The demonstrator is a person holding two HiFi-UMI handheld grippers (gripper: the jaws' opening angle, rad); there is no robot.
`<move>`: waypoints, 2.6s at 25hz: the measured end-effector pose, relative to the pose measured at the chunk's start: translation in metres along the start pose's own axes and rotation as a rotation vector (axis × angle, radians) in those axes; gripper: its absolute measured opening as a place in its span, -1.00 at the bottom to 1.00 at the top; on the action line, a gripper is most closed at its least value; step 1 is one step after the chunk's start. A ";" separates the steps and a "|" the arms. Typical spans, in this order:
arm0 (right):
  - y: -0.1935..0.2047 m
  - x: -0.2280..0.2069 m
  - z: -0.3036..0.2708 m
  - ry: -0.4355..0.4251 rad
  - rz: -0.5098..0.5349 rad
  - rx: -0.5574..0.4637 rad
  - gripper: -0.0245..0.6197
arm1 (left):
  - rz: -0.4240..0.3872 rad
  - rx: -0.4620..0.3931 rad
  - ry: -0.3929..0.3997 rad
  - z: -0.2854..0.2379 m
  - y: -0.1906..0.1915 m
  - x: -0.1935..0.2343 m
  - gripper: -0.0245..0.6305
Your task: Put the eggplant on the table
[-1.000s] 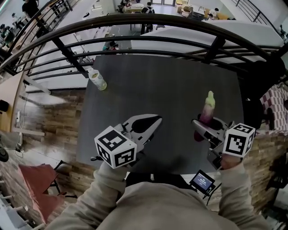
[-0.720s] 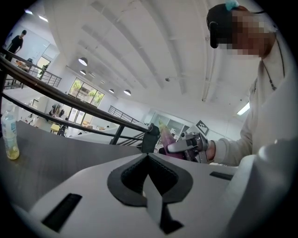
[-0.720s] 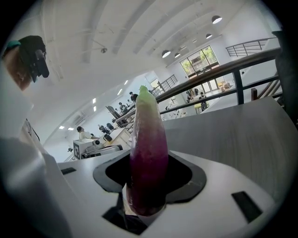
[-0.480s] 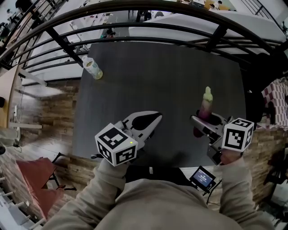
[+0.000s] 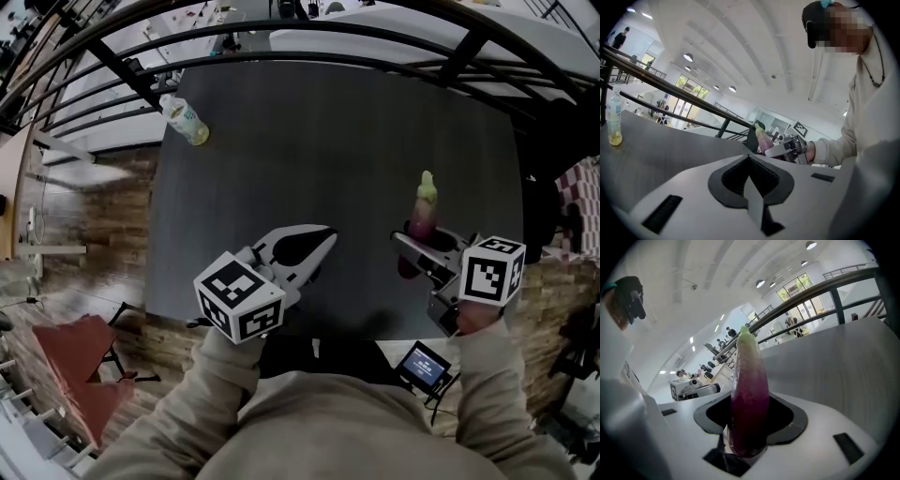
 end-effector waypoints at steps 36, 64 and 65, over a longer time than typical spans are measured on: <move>0.093 -0.074 -0.105 0.214 -0.087 0.289 -0.26 | 0.163 0.012 -0.023 0.000 0.072 0.038 -0.91; 0.132 -0.112 -0.116 0.437 -0.097 0.473 -0.20 | 0.198 -0.017 0.014 0.010 0.070 0.046 -0.91; 0.133 -0.112 -0.116 0.441 -0.095 0.473 -0.18 | 0.200 -0.019 0.013 0.011 0.070 0.046 -0.91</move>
Point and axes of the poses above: the fingertips, and each gripper's own axes: z backward along the fingers, x to its left, y out of its underside, the point moved 10 cm from there along z, backward along the fingers, and after that the axes turned 13 degrees about y, right-handed, at the moved point
